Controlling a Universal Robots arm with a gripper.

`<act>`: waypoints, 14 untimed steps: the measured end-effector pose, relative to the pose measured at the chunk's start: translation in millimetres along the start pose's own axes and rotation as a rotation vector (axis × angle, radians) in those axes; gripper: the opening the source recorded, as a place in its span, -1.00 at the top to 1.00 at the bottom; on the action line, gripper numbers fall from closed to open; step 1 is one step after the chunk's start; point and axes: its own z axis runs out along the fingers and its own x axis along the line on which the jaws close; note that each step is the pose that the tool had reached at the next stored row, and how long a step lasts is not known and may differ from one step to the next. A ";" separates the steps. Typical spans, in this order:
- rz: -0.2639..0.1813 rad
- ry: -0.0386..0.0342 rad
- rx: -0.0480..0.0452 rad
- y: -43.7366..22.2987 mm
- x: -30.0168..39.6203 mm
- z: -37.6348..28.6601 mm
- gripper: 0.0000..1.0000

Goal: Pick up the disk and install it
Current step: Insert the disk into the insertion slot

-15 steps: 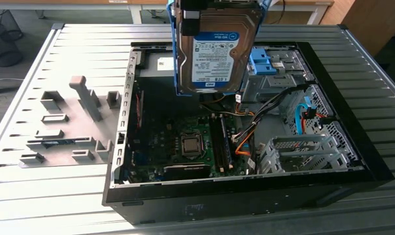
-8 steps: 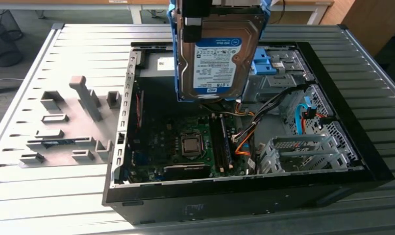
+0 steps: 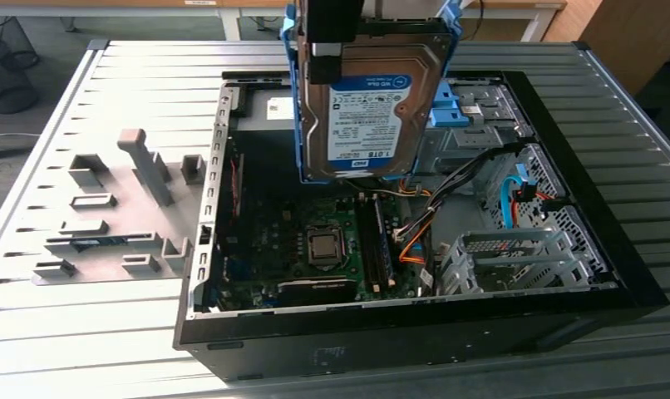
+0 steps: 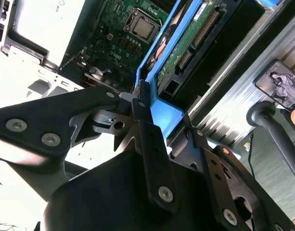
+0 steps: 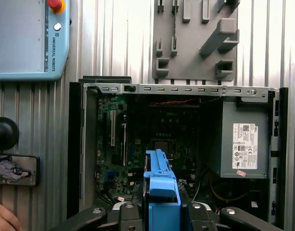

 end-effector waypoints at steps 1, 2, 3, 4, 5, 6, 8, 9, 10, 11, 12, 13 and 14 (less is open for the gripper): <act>0.000 0.0001 -0.0001 0.0 0.0 0.0 0.27; 0.000 0.0001 -0.0001 0.0 0.0 0.0 0.27; 0.000 0.0001 -0.0001 0.0 0.0 0.0 0.27; 0.000 0.0001 -0.0001 0.0 0.0 0.0 0.27; 0.000 0.0001 -0.0001 0.0 0.0 0.0 0.27; 0.000 0.0001 -0.0001 0.0 0.0 0.0 0.27; 0.000 0.0001 0.0000 -1.0 0.0 0.1 0.27; 0.000 0.0001 -0.0001 -2.1 0.0 0.1 0.27; 0.000 0.0001 -0.0001 -3.6 0.0 0.1 0.27; 0.000 0.0001 -0.0001 -5.9 0.0 0.1 0.27; 0.000 0.0002 0.0000 -9.0 0.0 0.2 0.27; 0.000 0.0001 -0.0001 -11.8 0.1 0.3 0.27; 0.000 0.0001 0.0000 -14.6 0.1 0.5 0.27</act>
